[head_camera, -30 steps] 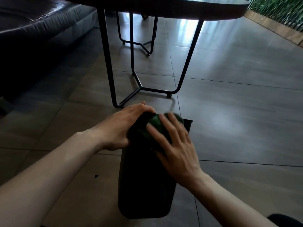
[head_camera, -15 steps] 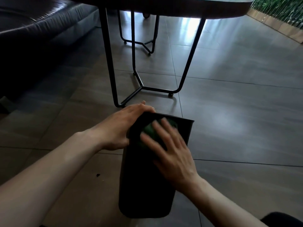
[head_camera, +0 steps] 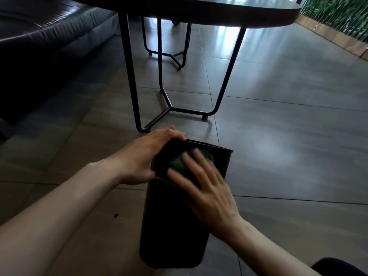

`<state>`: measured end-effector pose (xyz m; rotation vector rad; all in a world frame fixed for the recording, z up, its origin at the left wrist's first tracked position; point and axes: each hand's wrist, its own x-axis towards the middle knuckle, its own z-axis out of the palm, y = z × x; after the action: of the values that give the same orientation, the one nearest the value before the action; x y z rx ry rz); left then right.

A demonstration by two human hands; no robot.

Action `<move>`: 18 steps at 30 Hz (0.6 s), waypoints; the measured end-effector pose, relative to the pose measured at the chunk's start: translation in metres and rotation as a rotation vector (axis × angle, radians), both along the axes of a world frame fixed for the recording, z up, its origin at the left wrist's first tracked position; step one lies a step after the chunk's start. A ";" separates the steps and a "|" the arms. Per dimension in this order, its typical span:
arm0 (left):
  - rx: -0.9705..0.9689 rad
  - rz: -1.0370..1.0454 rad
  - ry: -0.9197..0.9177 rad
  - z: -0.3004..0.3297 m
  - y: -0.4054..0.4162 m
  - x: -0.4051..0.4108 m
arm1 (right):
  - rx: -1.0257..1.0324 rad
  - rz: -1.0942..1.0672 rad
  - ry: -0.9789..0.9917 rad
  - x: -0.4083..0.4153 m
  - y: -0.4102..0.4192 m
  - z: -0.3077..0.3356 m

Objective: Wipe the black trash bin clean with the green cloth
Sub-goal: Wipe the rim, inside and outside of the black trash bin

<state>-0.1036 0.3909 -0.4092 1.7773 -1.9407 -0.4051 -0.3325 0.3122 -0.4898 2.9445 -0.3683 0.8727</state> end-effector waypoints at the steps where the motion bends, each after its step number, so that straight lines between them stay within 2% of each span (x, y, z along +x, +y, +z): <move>1: -0.008 -0.001 0.021 0.001 0.000 -0.002 | 0.049 -0.064 -0.051 0.010 -0.003 0.005; 4: 0.008 0.030 -0.001 0.000 0.001 0.001 | 0.012 -0.025 -0.055 0.012 0.009 -0.010; 6: 0.060 0.048 -0.025 0.000 0.005 0.007 | -0.169 0.179 0.093 -0.010 0.025 -0.039; 9: 0.072 0.019 -0.029 0.000 0.007 0.005 | -0.555 0.455 0.351 -0.043 0.031 -0.056; 10: 0.065 0.006 -0.040 0.000 0.006 0.002 | -0.556 0.468 0.369 -0.044 0.026 -0.052; 12: 0.049 0.006 -0.043 0.001 0.005 0.000 | -0.341 0.348 0.234 -0.033 0.013 -0.032; 15: 0.000 0.015 -0.004 0.002 0.003 -0.001 | 0.020 -0.013 -0.028 -0.006 -0.006 0.005; 16: -0.007 0.018 0.005 0.002 0.003 -0.002 | 0.084 -0.093 -0.072 0.001 -0.008 0.011; 18: 0.008 0.028 0.002 0.002 0.003 -0.001 | 0.078 -0.089 -0.077 0.005 0.002 0.004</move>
<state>-0.1042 0.3942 -0.4072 1.8065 -1.9137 -0.4052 -0.3274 0.3143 -0.4860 2.9439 -0.5455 0.9834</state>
